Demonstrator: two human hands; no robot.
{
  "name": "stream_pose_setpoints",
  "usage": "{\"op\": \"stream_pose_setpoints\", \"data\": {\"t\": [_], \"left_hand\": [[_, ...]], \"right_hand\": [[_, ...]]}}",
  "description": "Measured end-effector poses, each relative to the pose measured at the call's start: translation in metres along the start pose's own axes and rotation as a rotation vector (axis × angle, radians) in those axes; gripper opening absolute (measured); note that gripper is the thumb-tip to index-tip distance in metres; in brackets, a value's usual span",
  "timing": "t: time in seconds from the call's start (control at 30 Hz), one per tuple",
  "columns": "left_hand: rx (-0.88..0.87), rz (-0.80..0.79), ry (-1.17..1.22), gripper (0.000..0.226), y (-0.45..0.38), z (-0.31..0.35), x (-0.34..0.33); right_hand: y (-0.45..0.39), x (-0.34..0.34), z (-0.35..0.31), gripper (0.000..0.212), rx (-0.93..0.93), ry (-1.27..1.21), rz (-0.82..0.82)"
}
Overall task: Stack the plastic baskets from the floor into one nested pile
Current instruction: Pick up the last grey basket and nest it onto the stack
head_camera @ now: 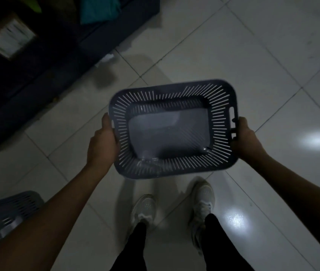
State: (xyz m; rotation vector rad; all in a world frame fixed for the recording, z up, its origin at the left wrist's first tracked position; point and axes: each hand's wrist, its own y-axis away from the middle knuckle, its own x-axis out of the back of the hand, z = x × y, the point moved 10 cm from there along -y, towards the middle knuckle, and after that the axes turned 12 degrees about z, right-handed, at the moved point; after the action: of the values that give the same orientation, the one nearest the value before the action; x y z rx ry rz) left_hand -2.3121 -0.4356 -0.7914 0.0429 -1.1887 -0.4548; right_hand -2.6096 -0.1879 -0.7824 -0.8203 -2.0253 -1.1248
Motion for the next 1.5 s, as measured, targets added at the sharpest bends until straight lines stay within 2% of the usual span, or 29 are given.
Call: {"op": "stream_pose_setpoints", "data": {"t": [0.27,0.43,0.53,0.57,0.63,0.87,1.1,1.27,1.5], "left_hand": [[-0.121,0.055,0.084,0.054,0.01,0.014,0.132],[-0.15,0.107,0.052,0.043,0.026,-0.002,0.195],[-0.063,0.12,0.066,0.019,0.052,-0.036,0.232],[-0.059,0.142,0.075,0.018,0.061,-0.046,0.244],[-0.102,0.209,0.039,0.032,0.081,-0.066,0.267],[-0.074,0.369,0.023,0.043,0.153,-0.17,0.325],[0.048,0.4,-0.031,0.047,0.188,-0.296,0.368],[0.179,0.444,-0.013,0.048,0.216,-0.414,0.405],[0.285,0.422,-0.014,0.048,0.25,-0.579,0.457]], "right_hand": [[0.086,0.07,-0.079,0.058,0.037,-0.107,0.132],[0.136,0.08,-0.116,0.059,0.091,-0.127,0.17],[0.173,0.075,-0.138,0.061,0.136,-0.115,0.172],[0.185,0.075,-0.145,0.061,0.155,-0.108,0.178],[0.211,0.071,-0.158,0.06,0.194,-0.096,0.183],[0.301,0.034,-0.208,0.062,0.323,-0.057,0.132],[0.368,-0.031,-0.276,0.063,0.422,0.023,0.047],[0.421,-0.104,-0.353,0.059,0.563,0.073,0.014],[0.512,-0.217,-0.442,0.062,0.604,0.106,-0.062]]}}
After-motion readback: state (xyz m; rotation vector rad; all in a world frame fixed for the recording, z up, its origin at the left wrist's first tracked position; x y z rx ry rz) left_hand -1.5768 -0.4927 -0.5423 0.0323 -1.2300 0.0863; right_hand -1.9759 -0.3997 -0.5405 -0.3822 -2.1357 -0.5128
